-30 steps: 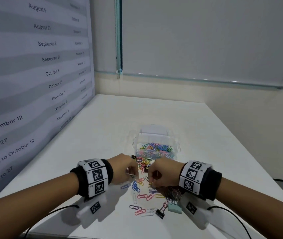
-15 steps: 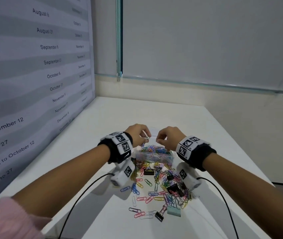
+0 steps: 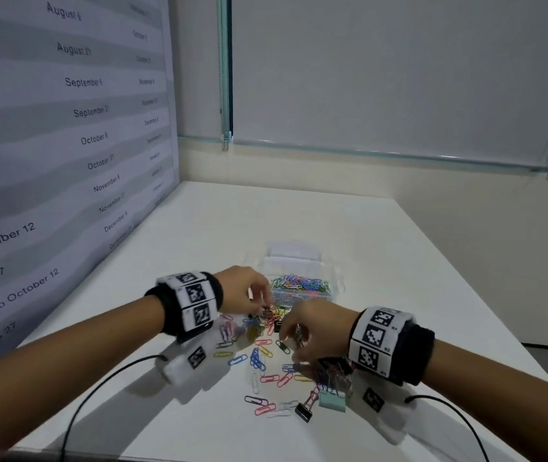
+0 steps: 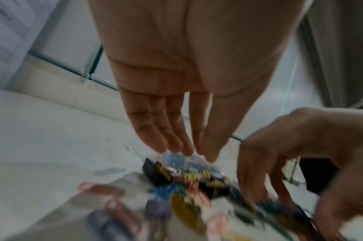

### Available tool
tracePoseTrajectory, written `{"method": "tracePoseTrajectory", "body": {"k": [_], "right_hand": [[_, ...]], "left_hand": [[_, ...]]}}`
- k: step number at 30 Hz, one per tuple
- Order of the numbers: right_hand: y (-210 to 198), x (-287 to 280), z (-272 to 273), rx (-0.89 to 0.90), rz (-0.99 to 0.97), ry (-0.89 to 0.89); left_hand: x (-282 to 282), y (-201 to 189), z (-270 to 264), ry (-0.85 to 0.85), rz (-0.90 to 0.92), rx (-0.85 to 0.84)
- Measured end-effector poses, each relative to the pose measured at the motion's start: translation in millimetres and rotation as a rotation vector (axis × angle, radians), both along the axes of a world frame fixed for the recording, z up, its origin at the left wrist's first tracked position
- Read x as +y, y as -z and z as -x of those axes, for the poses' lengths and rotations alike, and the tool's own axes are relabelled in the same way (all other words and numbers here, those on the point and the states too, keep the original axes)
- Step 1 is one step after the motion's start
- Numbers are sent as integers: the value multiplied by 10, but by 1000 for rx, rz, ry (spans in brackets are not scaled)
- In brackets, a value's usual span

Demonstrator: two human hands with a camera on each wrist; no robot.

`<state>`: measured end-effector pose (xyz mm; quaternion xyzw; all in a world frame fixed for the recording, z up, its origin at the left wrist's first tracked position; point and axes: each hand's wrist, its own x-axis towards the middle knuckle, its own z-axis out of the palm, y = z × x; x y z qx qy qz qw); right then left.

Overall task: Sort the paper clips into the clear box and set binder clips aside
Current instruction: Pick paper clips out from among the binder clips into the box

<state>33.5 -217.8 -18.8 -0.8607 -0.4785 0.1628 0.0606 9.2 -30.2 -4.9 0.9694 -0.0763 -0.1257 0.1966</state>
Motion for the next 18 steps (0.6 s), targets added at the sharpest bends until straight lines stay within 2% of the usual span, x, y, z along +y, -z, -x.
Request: {"method": "tracePoseTrajectory", "body": {"k": [5,13,18], "right_hand": [[52,80,58,-42,140,-33],[10,80,141,77,122,-37],[11,65,173,49,123,-34]], "left_hand": [[3,129,308,81,-167,150],[-102,187,424,134,-191,141],[-128,218,485,180,-206,143]]}}
